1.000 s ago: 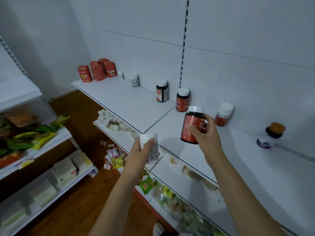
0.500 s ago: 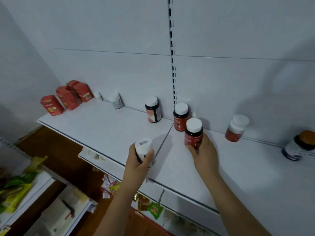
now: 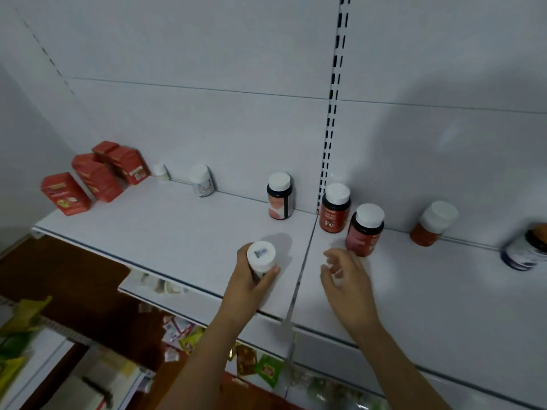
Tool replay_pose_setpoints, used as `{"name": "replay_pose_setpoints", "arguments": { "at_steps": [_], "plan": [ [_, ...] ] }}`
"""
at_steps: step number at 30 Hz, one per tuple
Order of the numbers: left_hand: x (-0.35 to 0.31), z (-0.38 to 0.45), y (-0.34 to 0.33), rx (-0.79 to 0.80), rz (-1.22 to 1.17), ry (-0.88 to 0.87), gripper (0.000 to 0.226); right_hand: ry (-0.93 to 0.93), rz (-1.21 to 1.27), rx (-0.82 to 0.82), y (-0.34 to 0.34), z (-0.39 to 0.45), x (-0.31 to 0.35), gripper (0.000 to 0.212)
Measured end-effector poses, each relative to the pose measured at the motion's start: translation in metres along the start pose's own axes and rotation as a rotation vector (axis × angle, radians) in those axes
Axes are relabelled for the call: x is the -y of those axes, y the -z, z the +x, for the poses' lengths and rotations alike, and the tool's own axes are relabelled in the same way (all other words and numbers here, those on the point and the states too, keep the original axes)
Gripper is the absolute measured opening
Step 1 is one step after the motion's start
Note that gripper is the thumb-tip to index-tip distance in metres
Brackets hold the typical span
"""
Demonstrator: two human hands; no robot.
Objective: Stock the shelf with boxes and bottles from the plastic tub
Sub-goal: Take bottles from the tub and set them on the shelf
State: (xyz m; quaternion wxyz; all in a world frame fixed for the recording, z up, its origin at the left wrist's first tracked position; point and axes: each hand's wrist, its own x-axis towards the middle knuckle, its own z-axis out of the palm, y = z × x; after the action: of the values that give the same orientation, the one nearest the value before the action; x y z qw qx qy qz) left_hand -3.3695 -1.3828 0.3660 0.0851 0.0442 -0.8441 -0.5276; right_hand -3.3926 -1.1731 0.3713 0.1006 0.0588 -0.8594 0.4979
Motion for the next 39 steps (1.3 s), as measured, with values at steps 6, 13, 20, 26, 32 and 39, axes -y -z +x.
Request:
{"name": "replay_pose_setpoints", "arguments": {
  "at_steps": [6,13,20,26,32,39],
  "plan": [
    [0.043,-0.001,0.040,0.091,0.509,-0.229,0.076,-0.015,0.098,0.395,-0.054,0.007,0.036,0.072],
    [0.102,-0.012,0.139,-0.008,0.617,-0.264,0.067,-0.075,0.080,0.320,-0.120,0.022,0.071,0.055],
    [0.126,0.015,0.202,-0.020,0.699,-0.195,0.065,0.028,0.099,0.249,-0.194,0.064,0.120,0.057],
    [0.145,0.073,0.238,-0.039,0.752,-0.066,0.073,0.051,-0.147,0.168,-0.267,0.120,0.105,0.046],
    [0.157,0.132,0.260,0.040,0.829,-0.008,0.085,0.011,-0.485,-0.100,-0.289,0.141,0.093,0.050],
    [0.171,0.151,0.258,-0.040,0.887,-0.071,0.074,-0.051,-0.580,-0.097,-0.298,0.142,0.090,0.075]
  ]
}}
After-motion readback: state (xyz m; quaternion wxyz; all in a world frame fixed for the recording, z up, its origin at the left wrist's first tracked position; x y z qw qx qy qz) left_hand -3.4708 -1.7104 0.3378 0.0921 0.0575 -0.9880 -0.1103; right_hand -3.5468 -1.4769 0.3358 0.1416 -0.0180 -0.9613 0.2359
